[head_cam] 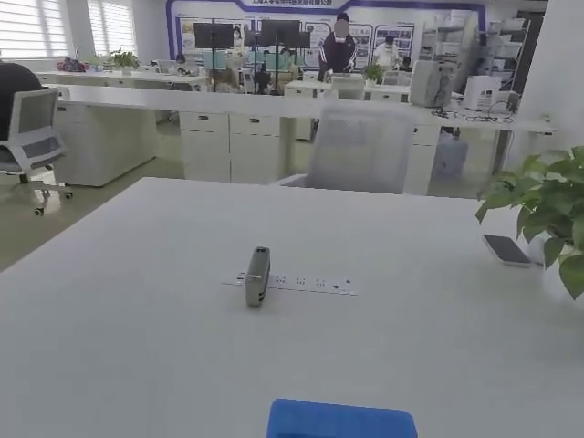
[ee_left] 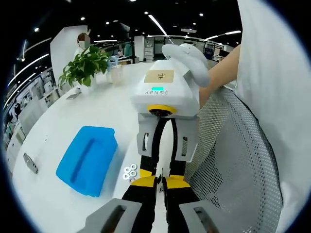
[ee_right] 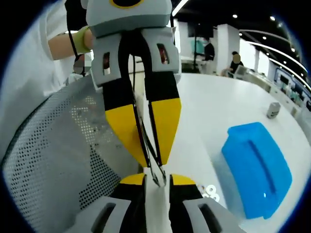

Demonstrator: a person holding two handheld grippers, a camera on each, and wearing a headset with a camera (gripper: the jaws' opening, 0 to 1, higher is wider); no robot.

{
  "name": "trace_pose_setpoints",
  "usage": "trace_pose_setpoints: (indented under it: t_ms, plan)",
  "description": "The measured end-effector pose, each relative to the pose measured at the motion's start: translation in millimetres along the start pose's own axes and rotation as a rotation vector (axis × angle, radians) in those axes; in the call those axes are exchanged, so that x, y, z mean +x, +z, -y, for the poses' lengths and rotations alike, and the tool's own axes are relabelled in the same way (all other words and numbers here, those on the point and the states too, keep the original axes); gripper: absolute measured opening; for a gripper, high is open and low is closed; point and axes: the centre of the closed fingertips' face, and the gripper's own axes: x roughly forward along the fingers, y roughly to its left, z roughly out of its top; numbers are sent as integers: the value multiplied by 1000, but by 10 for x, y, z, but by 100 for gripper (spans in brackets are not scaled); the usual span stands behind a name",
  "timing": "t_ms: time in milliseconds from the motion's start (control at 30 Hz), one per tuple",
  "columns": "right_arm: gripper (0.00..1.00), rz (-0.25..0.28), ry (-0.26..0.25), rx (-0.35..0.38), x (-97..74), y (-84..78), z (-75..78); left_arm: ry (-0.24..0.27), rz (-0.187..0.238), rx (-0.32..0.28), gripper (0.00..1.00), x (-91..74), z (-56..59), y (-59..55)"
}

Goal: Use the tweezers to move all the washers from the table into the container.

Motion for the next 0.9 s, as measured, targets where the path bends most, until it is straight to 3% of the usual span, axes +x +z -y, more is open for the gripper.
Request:
trace_pose_setpoints:
  t_ms: [200,367,467,533,733,800,900]
  plan:
    - [6,10,9,-17,-6,5,12,2,-9,-16,5,-7,1,-27]
    - [5,10,5,-16,-19,5,18,12,29,-48,12,-117,-13,66]
    - [5,13,-2,-15,-21,5,7,14,27,-34,10,-144,-20,112]
    - [6,16,-5,-12,-21,4,10,5,-1,-16,0,-153,-8,92]
    - [9,27,-24,14,-27,-2,19,-1,-28,11,0,-134,-33,104]
    - [16,64,-35,37,-62,70,33,5,-52,61,0,-128,-57,115]
    - [7,76,-46,27,-114,103,81,-4,-49,70,0,-131,-77,184]
